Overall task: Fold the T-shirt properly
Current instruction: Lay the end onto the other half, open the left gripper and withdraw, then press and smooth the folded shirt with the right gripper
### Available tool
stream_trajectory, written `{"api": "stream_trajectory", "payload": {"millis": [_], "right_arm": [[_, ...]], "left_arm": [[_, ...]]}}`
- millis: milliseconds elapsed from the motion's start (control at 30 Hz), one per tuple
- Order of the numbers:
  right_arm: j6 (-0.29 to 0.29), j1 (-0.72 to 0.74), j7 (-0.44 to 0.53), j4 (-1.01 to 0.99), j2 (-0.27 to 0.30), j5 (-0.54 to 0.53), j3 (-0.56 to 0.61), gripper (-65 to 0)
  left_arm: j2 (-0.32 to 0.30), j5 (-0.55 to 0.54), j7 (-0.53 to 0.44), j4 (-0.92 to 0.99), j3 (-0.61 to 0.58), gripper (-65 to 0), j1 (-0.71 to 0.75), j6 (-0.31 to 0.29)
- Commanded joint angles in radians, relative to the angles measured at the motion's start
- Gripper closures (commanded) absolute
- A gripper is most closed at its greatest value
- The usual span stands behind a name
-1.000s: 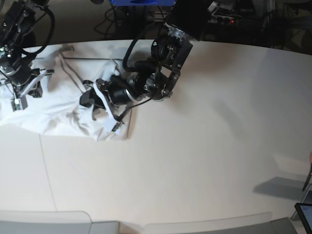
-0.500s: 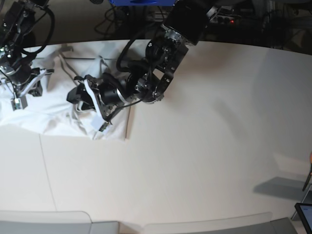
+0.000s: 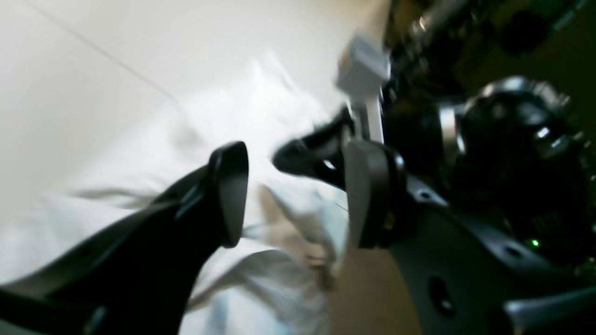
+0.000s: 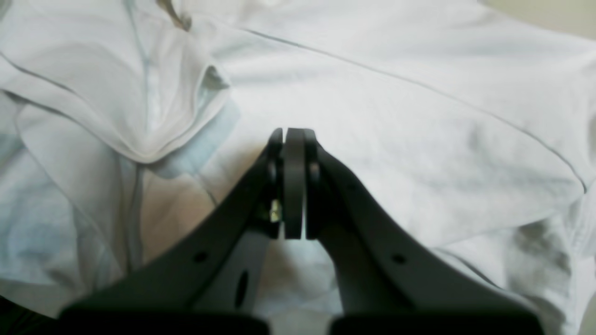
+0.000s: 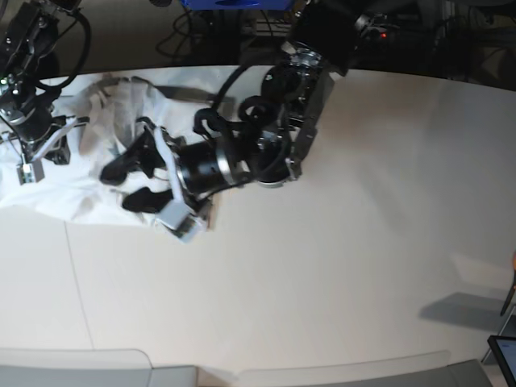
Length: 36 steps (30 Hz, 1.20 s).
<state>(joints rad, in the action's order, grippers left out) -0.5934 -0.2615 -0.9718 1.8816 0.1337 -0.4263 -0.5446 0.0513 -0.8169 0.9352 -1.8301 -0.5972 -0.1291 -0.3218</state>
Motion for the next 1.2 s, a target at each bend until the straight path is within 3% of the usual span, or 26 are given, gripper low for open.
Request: {"api": "stream_trajectory", "payload": {"millis": [0,100,167,200,333,533,733,900,1000,1167], "right_arm": [[-0.004,0.003,0.027,0.019,0.014,-0.013,-0.002,-0.9],[-0.03,0.003,0.027,0.055,0.016,-0.013,-0.001,-0.9],[-0.087,0.003,0.023,0.091,0.016,-0.013,0.022,-0.9],[-0.105,0.001,0.023,0.103,0.016,-0.012,0.048,-0.9],[-0.105,-0.009,0.035,0.108,0.059,-0.012,0.145,-0.9],[-0.105,-0.012,0.146,0.108,0.128,-0.012,0.291,-1.6],[-0.105,-0.005,0.162,0.121,0.26,-0.012,0.439,-2.5],[-0.105,-0.008,0.192,0.123,0.357,-0.01,0.476,-8.3],[-0.105,-0.008,0.198,0.123,0.403,-0.01,0.473,-13.5],[-0.015,-0.008,0.195,0.117,0.469,-0.01,0.524,-35.0]], "left_arm": [[-0.035,0.001,-0.009,-0.043,0.032,-31.4,-0.005,0.033],[-0.146,0.001,-0.009,-0.098,0.099,-19.0,0.022,0.141],[-0.212,0.001,-0.009,-0.104,0.148,-4.0,0.046,0.2],[-0.239,0.001,-0.009,-0.101,0.174,0.0,0.061,0.221],[-0.311,0.001,-0.009,-0.104,0.273,0.0,0.125,0.269],[-0.379,0.001,-0.009,-0.102,0.403,0.0,0.225,0.312],[-0.422,0.001,-0.009,-0.099,0.423,0.0,0.276,0.312],[-0.422,0.001,-0.009,-0.099,0.42,0.0,0.277,0.312],[-0.42,0.001,-0.009,-0.098,0.417,0.0,0.277,0.312],[-0.414,0.001,-0.009,-0.093,0.417,0.0,0.274,0.312]]}}
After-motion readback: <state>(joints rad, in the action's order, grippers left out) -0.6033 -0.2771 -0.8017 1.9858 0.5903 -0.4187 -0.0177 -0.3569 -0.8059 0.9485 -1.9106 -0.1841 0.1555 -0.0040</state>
